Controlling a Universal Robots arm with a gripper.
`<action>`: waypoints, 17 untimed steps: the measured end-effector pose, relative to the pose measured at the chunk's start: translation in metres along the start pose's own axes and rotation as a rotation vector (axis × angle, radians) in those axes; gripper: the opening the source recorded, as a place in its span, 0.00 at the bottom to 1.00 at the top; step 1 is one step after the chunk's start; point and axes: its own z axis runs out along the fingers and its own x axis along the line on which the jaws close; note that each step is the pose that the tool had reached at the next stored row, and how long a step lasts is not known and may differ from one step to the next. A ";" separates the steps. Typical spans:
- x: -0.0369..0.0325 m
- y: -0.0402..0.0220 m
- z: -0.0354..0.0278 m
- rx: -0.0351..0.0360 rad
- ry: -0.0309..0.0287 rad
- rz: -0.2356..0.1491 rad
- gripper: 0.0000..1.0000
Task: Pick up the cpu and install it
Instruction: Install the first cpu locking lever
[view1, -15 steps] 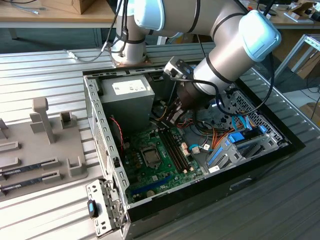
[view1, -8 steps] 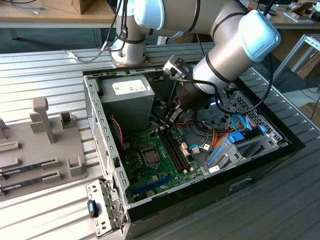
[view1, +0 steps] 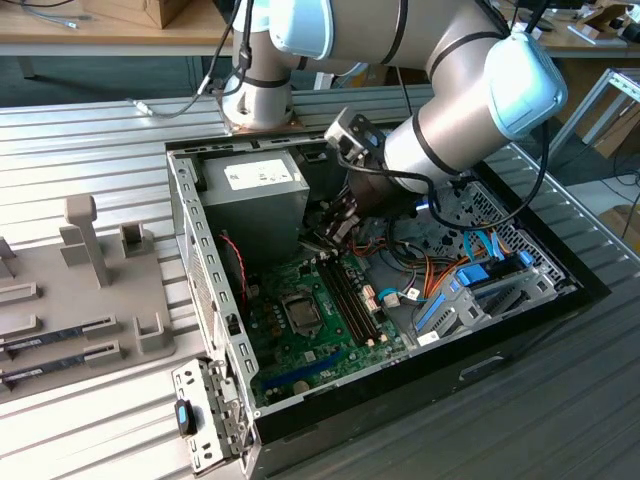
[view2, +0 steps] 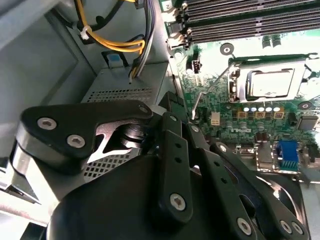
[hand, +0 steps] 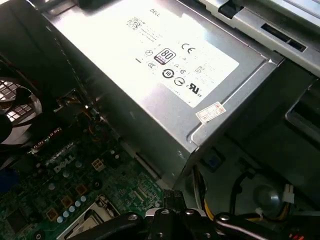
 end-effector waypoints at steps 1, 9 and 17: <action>0.0007 -0.0005 -0.0003 -0.0015 0.0010 -0.006 0.11; 0.0056 -0.0033 0.0009 -0.0043 -0.0011 -0.008 0.11; 0.0087 -0.0097 0.0067 -0.0041 -0.0009 -0.008 0.11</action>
